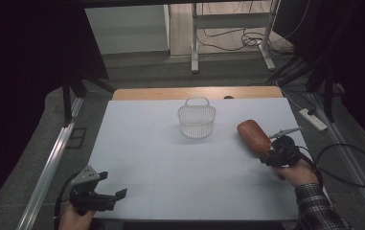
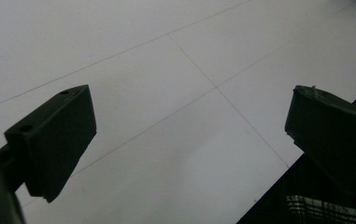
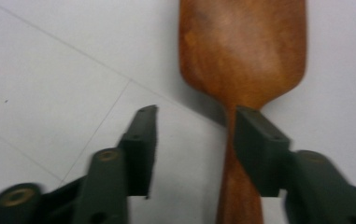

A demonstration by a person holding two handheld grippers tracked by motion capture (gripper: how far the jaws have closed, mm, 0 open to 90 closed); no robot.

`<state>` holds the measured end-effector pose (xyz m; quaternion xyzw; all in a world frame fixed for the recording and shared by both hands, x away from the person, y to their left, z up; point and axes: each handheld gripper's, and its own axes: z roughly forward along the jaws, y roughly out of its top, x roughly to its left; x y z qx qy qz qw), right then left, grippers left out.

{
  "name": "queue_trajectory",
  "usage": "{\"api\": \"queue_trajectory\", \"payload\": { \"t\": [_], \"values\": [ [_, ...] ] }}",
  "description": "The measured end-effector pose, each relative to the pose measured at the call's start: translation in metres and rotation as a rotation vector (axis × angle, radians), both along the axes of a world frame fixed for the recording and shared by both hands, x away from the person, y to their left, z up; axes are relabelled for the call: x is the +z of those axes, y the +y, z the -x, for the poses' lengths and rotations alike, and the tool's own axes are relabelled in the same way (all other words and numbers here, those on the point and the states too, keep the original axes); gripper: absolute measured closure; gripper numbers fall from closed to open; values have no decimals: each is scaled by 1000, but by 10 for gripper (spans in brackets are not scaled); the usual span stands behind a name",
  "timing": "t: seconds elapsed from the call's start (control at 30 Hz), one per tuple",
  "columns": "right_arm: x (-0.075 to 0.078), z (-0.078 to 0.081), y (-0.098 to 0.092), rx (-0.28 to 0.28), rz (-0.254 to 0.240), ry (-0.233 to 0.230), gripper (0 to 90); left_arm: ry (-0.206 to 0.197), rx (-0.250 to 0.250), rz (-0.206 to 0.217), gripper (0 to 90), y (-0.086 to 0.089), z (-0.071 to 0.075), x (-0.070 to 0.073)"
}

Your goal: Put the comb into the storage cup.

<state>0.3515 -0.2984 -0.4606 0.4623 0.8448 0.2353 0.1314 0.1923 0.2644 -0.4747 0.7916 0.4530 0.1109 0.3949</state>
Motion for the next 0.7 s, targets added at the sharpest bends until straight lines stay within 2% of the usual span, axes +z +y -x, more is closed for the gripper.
{"api": "queue_trajectory", "payload": {
  "t": [0.03, 0.23, 0.27, 0.3, 0.37, 0.4, 0.47, 0.53, 0.7],
  "values": [
    [1, -1, -2, -17, 0, -7, 399, 1, -1, 1, 29, 0, 0, 0],
    [4, -3, -8, -47, -15, -16, 302, 2, -2, 1, 29, 0, 0, 0],
    [4, -4, -11, -53, -24, -22, 248, 1, -2, 0, 29, 0, 0, 0],
    [4, -4, -11, -53, -24, -22, 248, 1, -2, 0, 29, 0, 0, 0],
    [5, -5, -12, -66, -25, -41, 185, 1, -2, 0, 29, 0, 0, 0],
    [5, -5, -15, -73, -35, -50, 123, 2, -2, 0, 30, 0, 0, 0],
    [5, -5, -15, -76, -39, -51, 98, 1, -2, 0, 29, 0, 0, 0],
    [5, -6, -17, -91, -40, -68, 21, 1, -1, 0, 29, 0, 0, 0],
    [5, -7, -20, -79, -35, -75, 0, 2, -3, 0, 29, 0, 0, 0]
  ]
}}
